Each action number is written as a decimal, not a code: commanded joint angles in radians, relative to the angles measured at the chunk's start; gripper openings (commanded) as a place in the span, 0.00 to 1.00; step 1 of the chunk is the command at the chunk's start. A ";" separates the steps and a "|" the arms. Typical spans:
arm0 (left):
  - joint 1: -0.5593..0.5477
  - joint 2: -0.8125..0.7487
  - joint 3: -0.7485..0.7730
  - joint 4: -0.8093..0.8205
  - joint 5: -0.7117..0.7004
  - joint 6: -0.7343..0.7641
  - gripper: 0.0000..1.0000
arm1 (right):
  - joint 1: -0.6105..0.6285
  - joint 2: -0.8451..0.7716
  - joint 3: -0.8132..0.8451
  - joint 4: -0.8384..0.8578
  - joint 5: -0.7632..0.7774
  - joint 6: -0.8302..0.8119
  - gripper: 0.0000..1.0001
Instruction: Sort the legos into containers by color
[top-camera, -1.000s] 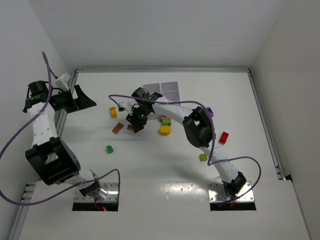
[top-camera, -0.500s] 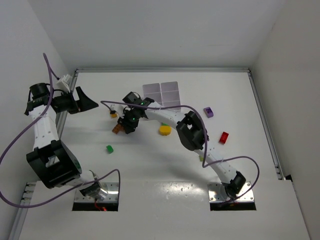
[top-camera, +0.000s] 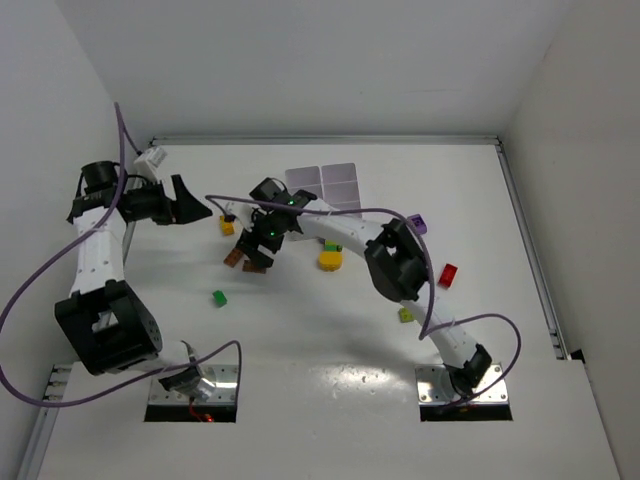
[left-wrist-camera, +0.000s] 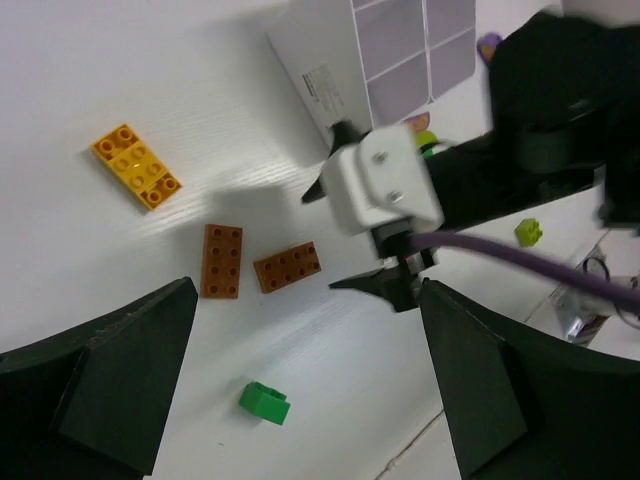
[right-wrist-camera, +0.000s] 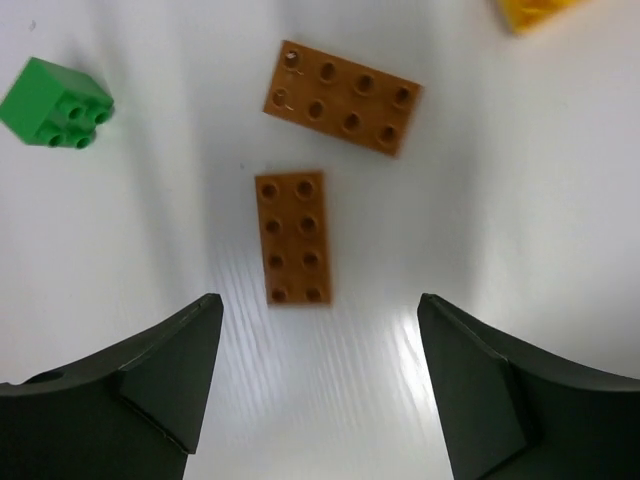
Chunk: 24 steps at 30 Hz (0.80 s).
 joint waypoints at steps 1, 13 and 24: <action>-0.123 -0.041 -0.006 0.066 -0.051 0.026 1.00 | -0.057 -0.259 -0.053 0.028 0.082 0.034 0.79; -0.767 -0.004 -0.055 0.308 -0.571 -0.177 0.97 | -0.386 -0.799 -0.587 0.078 0.569 0.266 0.79; -1.054 0.241 0.060 0.422 -0.868 -0.481 1.00 | -0.596 -0.928 -0.805 0.084 0.591 0.424 0.76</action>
